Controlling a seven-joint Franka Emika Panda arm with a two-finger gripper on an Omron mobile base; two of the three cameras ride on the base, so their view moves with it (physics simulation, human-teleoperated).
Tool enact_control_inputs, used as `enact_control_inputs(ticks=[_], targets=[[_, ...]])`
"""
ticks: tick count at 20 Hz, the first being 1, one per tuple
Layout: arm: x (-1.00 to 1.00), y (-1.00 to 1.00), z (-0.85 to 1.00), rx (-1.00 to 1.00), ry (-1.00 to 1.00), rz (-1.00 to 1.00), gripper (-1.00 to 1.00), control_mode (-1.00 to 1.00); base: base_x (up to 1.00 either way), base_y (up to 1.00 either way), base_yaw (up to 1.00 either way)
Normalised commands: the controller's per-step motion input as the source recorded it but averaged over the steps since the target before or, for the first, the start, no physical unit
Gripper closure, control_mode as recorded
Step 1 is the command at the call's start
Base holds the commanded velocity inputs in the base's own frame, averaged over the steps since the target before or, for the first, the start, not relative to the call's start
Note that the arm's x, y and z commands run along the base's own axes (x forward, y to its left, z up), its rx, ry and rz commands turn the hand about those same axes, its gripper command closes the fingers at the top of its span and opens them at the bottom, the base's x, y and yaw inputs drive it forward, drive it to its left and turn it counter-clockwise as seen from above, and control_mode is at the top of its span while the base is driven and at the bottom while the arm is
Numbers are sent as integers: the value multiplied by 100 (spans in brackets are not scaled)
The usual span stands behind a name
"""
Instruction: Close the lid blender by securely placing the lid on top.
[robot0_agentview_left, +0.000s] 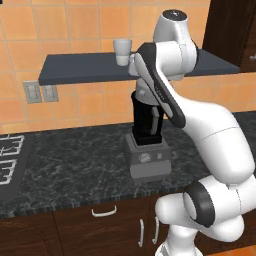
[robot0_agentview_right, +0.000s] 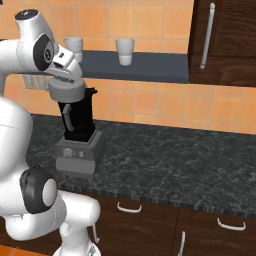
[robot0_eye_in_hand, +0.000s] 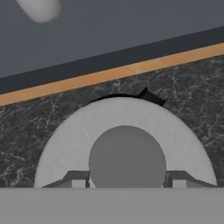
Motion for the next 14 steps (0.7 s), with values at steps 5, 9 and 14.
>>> enact_control_inputs(ticks=[5, 9, 14], targets=[[33, -9, 13, 0, 0, 0, 100, -100, 0, 0, 0], [32, -1, 11, 0, 0, 0, 100, -100, 0, 0, 0], [16, 0, 12, 0, -7, 0, 100, -100, 0, 0, 0]])
